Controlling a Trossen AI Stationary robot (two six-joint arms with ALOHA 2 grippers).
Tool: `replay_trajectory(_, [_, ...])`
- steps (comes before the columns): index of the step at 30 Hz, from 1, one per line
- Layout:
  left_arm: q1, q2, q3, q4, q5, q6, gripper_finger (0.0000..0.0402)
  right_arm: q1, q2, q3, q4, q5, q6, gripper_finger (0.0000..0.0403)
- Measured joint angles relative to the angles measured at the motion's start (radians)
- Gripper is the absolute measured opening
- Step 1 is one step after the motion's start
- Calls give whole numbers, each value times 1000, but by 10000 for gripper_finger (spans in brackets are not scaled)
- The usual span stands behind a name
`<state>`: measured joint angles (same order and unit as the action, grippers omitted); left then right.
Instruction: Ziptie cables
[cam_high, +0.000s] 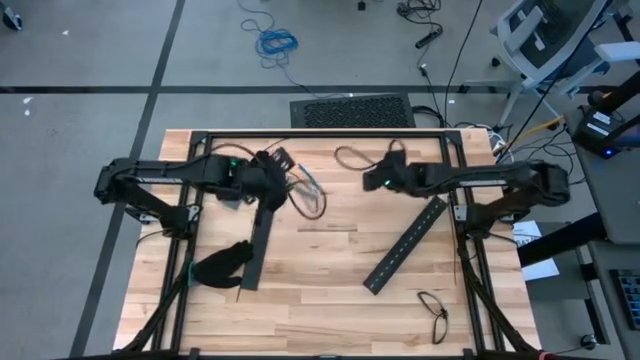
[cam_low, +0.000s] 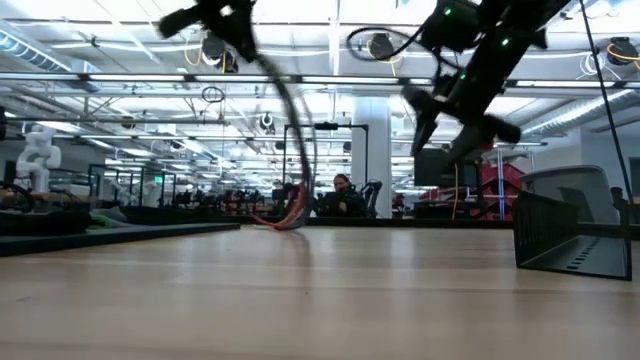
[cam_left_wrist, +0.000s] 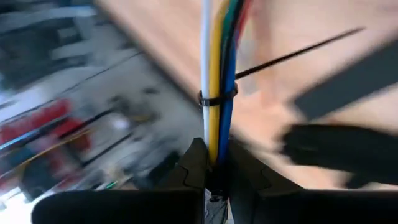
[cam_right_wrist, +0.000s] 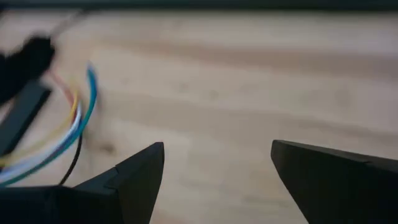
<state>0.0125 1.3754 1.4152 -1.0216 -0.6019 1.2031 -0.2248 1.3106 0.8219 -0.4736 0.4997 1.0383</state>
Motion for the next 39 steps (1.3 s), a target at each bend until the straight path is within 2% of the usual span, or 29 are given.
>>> replay_trajectory(3, [19,-23,48,137,-119,97,35,-55,-117,0,-84,50,-28,295])
replay_trajectory(8, [40,-117,193,275,-139,153,35,-149,-292,2,-166,94,-75,295])
replay_trajectory(11, [40,-177,259,330,-151,122,35,-192,-353,2,-167,88,-96,295])
replay_trajectory(14, [40,-226,295,392,-172,53,35,-227,-372,2,-156,66,-101,295])
replay_trajectory(17, [40,-267,307,423,-218,-24,35,-256,-358,2,-136,0,-113,295])
replay_trajectory(22, [36,-325,306,410,-231,-176,35,-273,-305,2,-76,-89,-135,295])
replay_trajectory(24, [36,-338,305,416,-238,-280,35,-272,-286,2,-38,-108,-135,295])
replay_trajectory(27, [36,-348,305,396,-275,-525,35,-272,-263,2,14,-115,-134,295])
replay_trajectory(31, [36,-360,305,262,-265,-878,35,-272,-245,2,53,-132,-134,295])
replay_trajectory(34, [36,-360,305,30,-207,-1198,35,-272,-244,2,50,-154,-136,295])
replay_trajectory(39, [36,-325,295,-459,-11,-1648,35,-271,-244,2,48,-167,-142,295])
